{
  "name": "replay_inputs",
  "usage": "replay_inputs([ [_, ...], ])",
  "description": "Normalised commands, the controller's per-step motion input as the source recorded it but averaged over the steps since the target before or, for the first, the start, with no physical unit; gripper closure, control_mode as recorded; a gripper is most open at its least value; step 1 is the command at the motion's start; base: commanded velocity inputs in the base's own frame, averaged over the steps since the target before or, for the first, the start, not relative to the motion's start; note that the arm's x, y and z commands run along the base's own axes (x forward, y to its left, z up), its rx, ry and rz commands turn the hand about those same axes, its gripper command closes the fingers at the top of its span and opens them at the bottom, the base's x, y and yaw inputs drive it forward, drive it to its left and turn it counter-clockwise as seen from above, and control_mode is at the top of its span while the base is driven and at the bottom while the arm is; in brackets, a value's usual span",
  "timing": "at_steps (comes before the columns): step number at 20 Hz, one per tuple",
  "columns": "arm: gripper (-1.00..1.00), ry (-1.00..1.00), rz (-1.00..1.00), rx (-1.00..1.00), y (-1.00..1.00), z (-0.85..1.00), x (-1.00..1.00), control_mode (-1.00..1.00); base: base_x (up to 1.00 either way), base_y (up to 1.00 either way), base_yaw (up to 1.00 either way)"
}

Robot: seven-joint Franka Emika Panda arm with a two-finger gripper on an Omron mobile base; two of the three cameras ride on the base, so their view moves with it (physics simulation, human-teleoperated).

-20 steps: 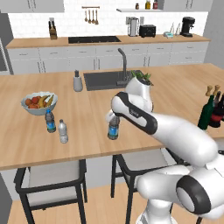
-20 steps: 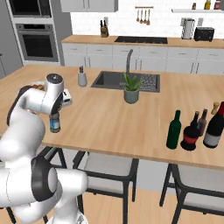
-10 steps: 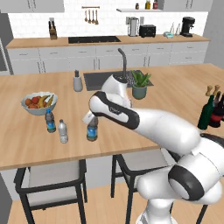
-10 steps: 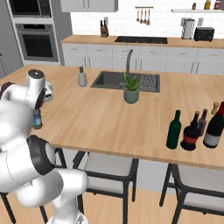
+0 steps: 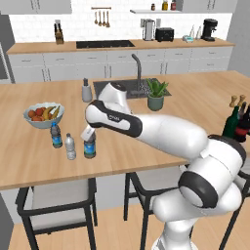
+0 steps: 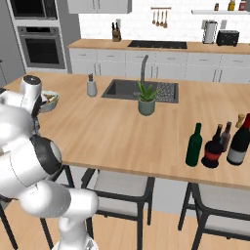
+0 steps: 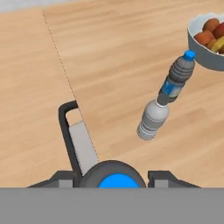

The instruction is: Move the plastic bottles in the middle to the plastics group, and the glass bottles in the middle to the glass group.

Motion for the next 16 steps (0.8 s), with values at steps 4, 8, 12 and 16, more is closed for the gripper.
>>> replay_inputs([
  [4,1.00,-0.02,0.14,-0.14,0.08,-0.23,0.20,-1.00,0.00,0.00,0.00],
  [8,1.00,0.00,0.12,-0.17,0.04,-0.31,0.24,-1.00,0.00,0.00,0.00],
  [12,1.00,0.00,0.13,-0.05,0.01,-0.26,0.25,-1.00,0.00,0.00,0.00],
  [16,1.00,0.00,0.13,0.00,0.00,-0.23,0.15,-1.00,0.00,0.00,0.00],
])
